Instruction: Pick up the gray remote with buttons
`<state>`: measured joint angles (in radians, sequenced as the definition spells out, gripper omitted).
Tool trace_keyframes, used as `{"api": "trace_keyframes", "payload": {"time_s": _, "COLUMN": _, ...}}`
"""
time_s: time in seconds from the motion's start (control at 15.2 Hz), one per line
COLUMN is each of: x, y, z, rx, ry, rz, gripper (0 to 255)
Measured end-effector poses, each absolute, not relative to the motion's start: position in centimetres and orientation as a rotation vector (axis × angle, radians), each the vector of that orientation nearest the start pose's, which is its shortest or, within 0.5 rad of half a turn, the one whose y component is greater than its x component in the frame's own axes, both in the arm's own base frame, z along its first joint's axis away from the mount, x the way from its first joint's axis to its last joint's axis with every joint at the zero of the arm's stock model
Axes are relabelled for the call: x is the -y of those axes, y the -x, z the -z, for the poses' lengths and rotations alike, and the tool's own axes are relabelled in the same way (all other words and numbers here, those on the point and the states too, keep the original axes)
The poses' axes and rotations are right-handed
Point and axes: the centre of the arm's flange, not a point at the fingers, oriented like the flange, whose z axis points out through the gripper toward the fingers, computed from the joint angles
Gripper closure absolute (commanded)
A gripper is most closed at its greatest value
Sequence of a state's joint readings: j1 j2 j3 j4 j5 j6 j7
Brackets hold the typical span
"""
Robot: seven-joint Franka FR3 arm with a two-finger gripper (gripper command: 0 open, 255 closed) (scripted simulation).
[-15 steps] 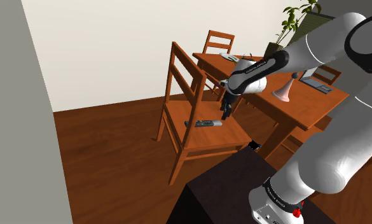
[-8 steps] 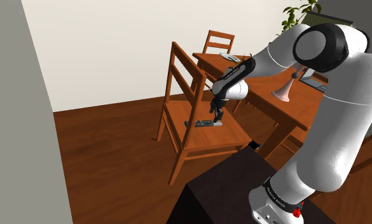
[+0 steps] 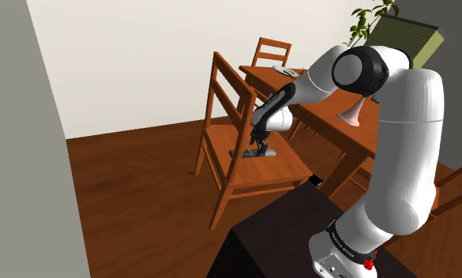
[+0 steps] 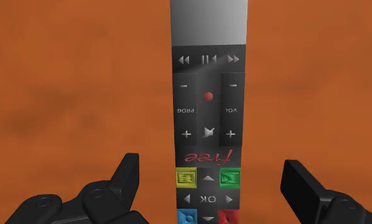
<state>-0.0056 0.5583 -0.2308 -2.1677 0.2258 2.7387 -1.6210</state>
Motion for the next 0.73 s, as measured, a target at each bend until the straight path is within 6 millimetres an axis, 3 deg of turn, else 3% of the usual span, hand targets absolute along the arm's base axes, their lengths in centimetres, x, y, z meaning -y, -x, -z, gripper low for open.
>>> {"api": "trace_keyframes", "payload": {"time_s": 0.26, "x": 14.4, "y": -54.2, "z": -12.3, "rx": 1.822, "ry": 2.618, "rz": -0.001, "gripper": 0}}
{"api": "trace_keyframes", "payload": {"time_s": 0.33, "x": 14.4, "y": -54.2, "z": -12.0, "rx": 1.822, "ry": 2.618, "rz": -0.001, "gripper": 255}}
{"api": "trace_keyframes", "payload": {"time_s": 0.73, "x": 14.4, "y": -54.3, "z": -11.9, "rx": 1.822, "ry": 2.618, "rz": 0.0, "gripper": 255}}
